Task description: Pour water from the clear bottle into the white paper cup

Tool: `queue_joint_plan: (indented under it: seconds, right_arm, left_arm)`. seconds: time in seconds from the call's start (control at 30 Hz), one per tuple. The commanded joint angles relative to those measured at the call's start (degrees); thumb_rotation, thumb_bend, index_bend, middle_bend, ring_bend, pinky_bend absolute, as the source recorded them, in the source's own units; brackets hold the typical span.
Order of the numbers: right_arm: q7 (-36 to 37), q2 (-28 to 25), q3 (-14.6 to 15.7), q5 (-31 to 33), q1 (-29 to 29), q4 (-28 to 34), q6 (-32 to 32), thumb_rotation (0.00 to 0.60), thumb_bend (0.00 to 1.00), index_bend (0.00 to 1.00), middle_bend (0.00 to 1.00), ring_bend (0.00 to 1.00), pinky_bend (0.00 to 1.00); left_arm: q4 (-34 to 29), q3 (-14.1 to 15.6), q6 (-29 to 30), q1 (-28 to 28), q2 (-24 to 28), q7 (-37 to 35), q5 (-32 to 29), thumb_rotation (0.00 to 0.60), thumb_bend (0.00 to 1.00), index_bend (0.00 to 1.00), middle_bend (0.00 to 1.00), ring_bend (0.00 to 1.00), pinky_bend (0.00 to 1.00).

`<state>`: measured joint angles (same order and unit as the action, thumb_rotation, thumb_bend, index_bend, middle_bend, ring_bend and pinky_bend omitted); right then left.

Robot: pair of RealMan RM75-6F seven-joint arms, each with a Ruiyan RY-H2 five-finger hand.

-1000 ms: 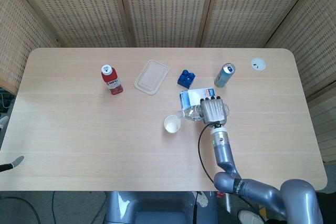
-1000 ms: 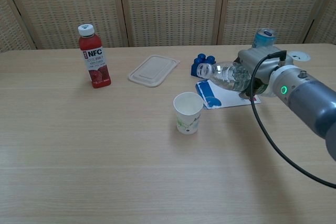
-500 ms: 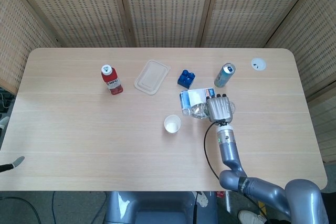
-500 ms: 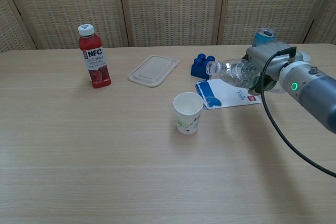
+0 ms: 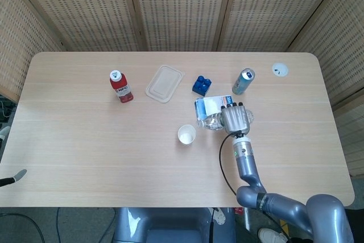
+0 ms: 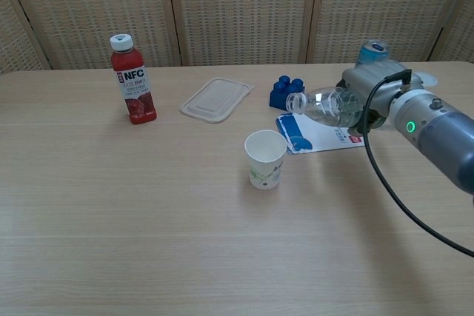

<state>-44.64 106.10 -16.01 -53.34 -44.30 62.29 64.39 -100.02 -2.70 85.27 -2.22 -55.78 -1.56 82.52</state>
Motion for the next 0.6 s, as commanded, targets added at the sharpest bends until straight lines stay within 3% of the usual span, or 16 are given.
queue_joint_plan:
  seconds: [0.03, 0.6]
  right_arm:
    - [-0.5, 0.1, 0.2, -0.4, -0.1, 0.0, 0.3, 0.600, 0.54, 0.58, 0.59, 0.46, 0.58]
    - [-2.1, -0.4, 0.8, -2.2, -0.1, -0.3, 1.5, 0.600, 0.54, 0.58, 0.59, 0.46, 0.58]
  left_arm:
    - [0.0, 0.0, 0.1, 0.0, 0.0, -0.1, 0.0, 0.600, 0.07, 0.00, 0.00, 0.00, 0.00]
    - [-0.1, 0.0, 0.1, 0.1, 0.2, -0.4, 0.0, 0.600, 0.07, 0.00, 0.00, 0.00, 0.00]
